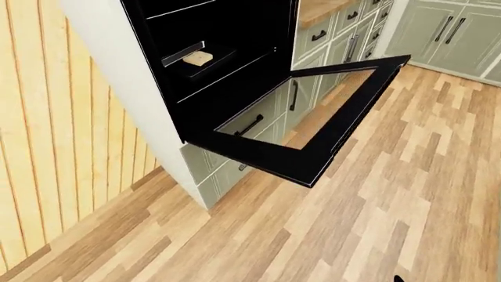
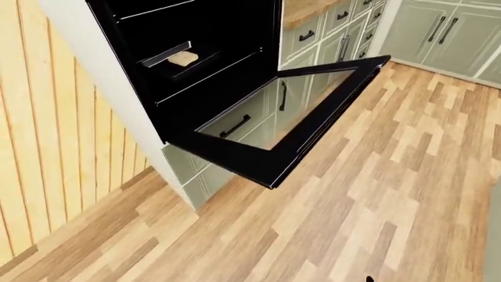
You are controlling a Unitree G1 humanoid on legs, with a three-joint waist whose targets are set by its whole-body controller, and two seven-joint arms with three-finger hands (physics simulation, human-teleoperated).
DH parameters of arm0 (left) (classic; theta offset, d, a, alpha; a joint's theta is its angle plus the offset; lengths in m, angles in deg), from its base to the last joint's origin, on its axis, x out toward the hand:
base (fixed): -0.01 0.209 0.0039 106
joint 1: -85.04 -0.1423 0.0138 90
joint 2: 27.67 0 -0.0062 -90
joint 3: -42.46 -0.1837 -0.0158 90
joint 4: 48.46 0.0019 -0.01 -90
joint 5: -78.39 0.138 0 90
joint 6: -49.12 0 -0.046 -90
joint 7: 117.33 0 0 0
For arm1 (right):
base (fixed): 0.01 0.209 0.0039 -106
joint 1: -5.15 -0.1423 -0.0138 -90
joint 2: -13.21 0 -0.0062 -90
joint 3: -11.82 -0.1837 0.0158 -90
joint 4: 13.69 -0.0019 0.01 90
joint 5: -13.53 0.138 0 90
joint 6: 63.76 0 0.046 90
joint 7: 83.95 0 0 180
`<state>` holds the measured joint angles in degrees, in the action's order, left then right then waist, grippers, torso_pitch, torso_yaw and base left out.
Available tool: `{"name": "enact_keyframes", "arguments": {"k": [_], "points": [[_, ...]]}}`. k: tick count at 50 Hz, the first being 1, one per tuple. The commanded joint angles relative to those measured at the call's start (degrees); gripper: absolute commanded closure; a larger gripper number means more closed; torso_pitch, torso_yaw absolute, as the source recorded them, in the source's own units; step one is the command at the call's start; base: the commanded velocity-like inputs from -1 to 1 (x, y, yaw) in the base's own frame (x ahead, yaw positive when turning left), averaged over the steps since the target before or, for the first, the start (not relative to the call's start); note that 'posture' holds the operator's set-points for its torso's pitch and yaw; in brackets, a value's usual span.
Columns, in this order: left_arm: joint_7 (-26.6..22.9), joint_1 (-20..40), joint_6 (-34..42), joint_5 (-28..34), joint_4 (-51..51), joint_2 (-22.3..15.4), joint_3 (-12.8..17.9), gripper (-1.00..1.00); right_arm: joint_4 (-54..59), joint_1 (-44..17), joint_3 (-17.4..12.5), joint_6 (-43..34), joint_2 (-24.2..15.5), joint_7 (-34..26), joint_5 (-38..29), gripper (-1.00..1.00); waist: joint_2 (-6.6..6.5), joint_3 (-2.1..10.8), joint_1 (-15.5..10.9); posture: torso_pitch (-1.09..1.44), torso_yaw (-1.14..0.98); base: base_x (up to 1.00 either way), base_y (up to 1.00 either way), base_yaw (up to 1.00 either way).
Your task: Close the oven door.
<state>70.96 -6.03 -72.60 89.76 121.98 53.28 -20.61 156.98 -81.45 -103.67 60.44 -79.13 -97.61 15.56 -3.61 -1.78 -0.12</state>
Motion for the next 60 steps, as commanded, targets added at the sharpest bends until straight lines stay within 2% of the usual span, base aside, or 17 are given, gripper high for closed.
{"name": "enact_keyframes", "arguments": {"k": [1,10,13,14,18,22,24,26,27,28,33,38,44,47,50,51,60], "points": [[0.3,0.2,-1.3,-0.2,-0.7,-0.5,0.0,-1.00,-0.9,0.3,-0.7,1.3,-1.9,0.1,0.4,-1.00,0.01,0.00,0.0,0.00,0.00,0.00,0.38,0.00],[0.2,0.3,-1.2,-0.2,-0.7,-0.5,0.1,-1.00,-0.9,0.2,-0.6,1.1,-1.9,0.0,0.4,-1.00,4.99,-0.50,0.6,0.00,0.00,0.00,0.38,0.00],[0.3,0.3,-1.2,-0.1,-0.7,-0.5,0.0,-1.00,-0.9,0.2,-0.6,1.1,-1.8,0.0,0.4,-1.00,8.76,0.28,0.9,0.00,0.00,0.00,0.38,0.00],[0.3,0.3,-1.2,-0.1,-0.7,-0.5,0.0,-1.00,-0.9,0.2,-0.6,1.1,-1.9,0.0,0.4,-1.00,6.26,-0.25,1.5,0.00,0.00,0.00,0.37,0.00],[0.3,0.2,-1.2,-0.1,-0.7,-0.5,0.1,-1.00,-0.9,0.3,-0.6,1.1,-1.9,0.0,0.3,-1.00,6.75,0.44,1.5,0.00,0.00,0.00,0.38,0.00],[0.3,0.2,-1.3,-0.1,-0.7,-0.5,0.1,-1.00,-0.9,0.3,-0.6,1.1,-1.9,0.0,0.3,-1.00,4.09,-0.16,1.2,0.00,0.00,0.00,0.38,0.00],[0.3,0.2,-1.3,-0.1,-0.7,-0.5,0.0,-1.00,-0.9,0.4,-0.6,1.1,-1.9,-0.1,0.3,-1.00,1.56,-0.04,1.1,0.00,0.00,0.00,0.37,0.00],[0.3,0.2,-1.3,-0.1,-0.7,-0.5,0.1,-1.00,-0.9,0.4,-0.6,1.1,-1.9,-0.1,0.3,-1.00,-3.46,1.24,0.4,0.00,0.00,0.00,0.38,0.00],[0.2,0.2,-1.3,-0.1,-0.7,-0.5,0.1,-1.00,-0.9,0.4,-0.5,1.1,-1.9,0.0,0.3,-1.00,-0.28,0.52,0.2,0.00,0.00,0.00,0.38,0.00],[0.2,0.2,-1.3,-0.1,-0.7,-0.5,0.1,-1.00,-0.9,0.4,-0.5,1.1,-1.8,0.0,0.2,-1.00,-0.60,0.16,0.2,0.00,0.00,0.00,0.38,0.00],[0.2,0.1,-1.3,-0.2,-0.7,-0.5,0.0,-1.00,-0.9,0.4,-0.4,2.0,-1.9,0.7,-0.2,-1.00,1.81,0.10,0.0,0.00,0.00,0.00,0.31,0.00],[0.2,0.2,-1.3,-0.3,-0.7,-0.5,0.0,-1.00,-0.9,0.3,-0.4,2.4,-1.8,1.0,-0.6,-1.00,1.66,-0.79,0.5,0.00,0.00,0.00,0.00,0.00],[0.2,0.3,-1.2,-0.3,-0.7,-0.5,0.1,-1.00,-0.9,0.3,-0.2,2.5,-1.8,1.1,-1.1,-1.00,3.17,-1.56,-0.1,0.00,0.00,0.00,0.00,0.00],[0.2,0.3,-1.2,-0.3,-0.7,-0.5,0.1,-1.00,-0.9,0.3,-0.2,2.5,-1.7,0.8,-1.1,-1.00,4.61,-1.87,-0.5,0.00,0.00,0.00,0.00,0.00],[0.2,0.3,-1.2,-0.3,-0.7,-0.5,0.1,-1.00,-0.9,0.4,-0.1,2.5,-1.8,0.7,-1.2,-1.00,7.90,-1.20,-0.8,0.00,0.00,0.00,0.00,0.00],[0.2,0.3,-1.2,-0.3,-0.7,-0.5,0.1,-1.00,-0.9,0.3,-0.1,2.4,-1.8,0.7,-1.2,-1.00,6.00,-1.65,-0.6,0.00,0.00,0.00,0.00,0.00],[0.2,0.1,-1.3,-0.3,-0.7,-0.5,0.1,-1.00,-0.9,0.5,-0.2,2.5,-1.7,0.4,-1.3,-1.00,3.69,0.39,0.3,0.00,0.00,0.00,0.00,0.00]]}}
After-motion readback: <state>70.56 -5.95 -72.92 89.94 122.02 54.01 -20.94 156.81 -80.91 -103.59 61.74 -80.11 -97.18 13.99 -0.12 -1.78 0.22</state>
